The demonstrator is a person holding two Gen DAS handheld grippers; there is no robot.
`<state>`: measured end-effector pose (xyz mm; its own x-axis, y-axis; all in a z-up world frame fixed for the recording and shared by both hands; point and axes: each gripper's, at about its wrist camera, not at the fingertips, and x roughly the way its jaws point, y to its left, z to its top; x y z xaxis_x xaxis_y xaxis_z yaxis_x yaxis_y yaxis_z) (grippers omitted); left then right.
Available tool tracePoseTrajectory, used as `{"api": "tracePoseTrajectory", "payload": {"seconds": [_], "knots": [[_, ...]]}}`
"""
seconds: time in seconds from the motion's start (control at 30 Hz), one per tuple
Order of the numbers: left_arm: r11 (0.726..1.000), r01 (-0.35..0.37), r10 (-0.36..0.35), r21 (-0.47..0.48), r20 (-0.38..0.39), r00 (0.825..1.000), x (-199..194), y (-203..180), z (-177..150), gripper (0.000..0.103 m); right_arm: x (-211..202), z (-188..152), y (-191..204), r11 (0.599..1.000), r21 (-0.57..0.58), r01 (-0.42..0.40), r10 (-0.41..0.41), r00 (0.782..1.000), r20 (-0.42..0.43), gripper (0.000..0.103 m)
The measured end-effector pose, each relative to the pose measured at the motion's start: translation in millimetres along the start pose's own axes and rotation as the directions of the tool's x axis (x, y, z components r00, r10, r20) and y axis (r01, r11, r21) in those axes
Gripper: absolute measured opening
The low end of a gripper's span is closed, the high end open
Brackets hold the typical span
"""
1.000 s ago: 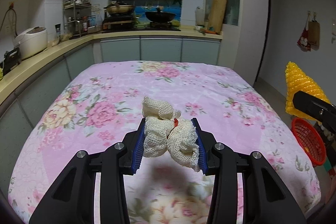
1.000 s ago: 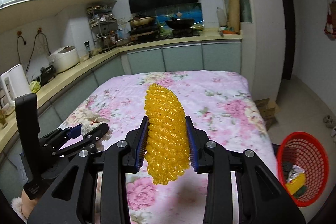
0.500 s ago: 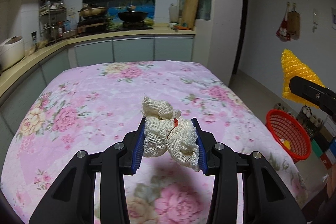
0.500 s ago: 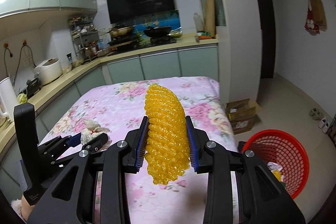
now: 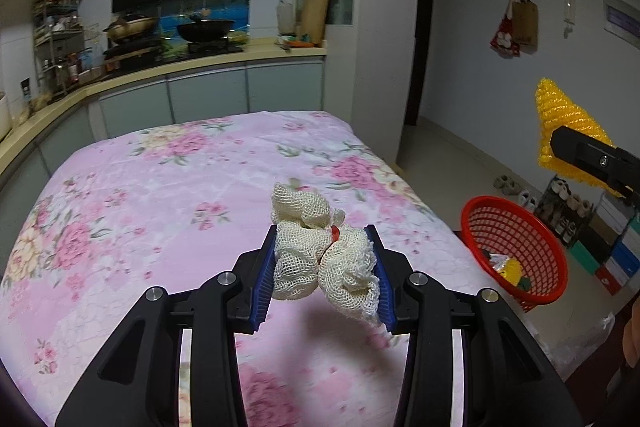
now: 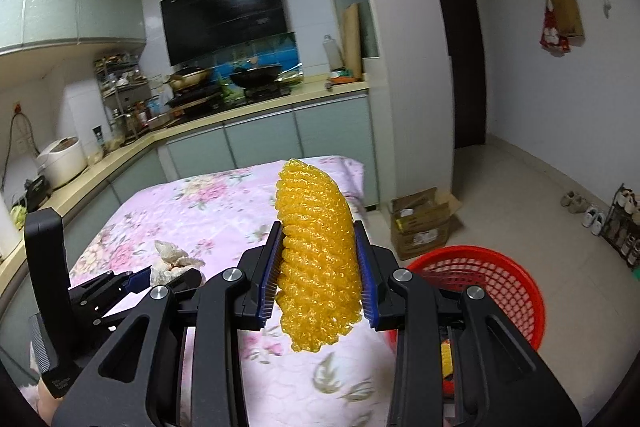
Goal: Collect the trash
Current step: 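Carry the mesh bag and yellow sponge over the red basket with both tools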
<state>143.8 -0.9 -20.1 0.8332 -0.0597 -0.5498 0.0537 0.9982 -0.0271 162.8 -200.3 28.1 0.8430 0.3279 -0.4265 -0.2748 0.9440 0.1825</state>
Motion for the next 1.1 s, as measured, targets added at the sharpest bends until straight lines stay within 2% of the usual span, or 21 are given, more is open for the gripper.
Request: {"api": "tracePoseTrajectory", "payload": {"seconds": [0.33, 0.63, 1.1], "knots": [[0.996, 0.052, -0.052, 0.067, 0.005, 0.999, 14.8, -44.4, 19.4, 0.04, -0.7, 3.5, -36.9, 0.991, 0.057, 0.12, -0.121, 0.993, 0.012, 0.033], [0.988, 0.105, -0.104, 0.117, -0.01, 0.994, 29.4, -77.3, 30.7, 0.04, 6.4, 0.9, -80.4, 0.962, 0.154, 0.223, -0.221, 0.975, -0.029, 0.034], [0.971, 0.173, -0.169, 0.165, -0.039, 0.985, 48.8, -119.8, 35.9, 0.041, 11.3, -6.7, -112.5, 0.926, 0.219, 0.306, -0.291, 0.952, -0.099, 0.034]]}}
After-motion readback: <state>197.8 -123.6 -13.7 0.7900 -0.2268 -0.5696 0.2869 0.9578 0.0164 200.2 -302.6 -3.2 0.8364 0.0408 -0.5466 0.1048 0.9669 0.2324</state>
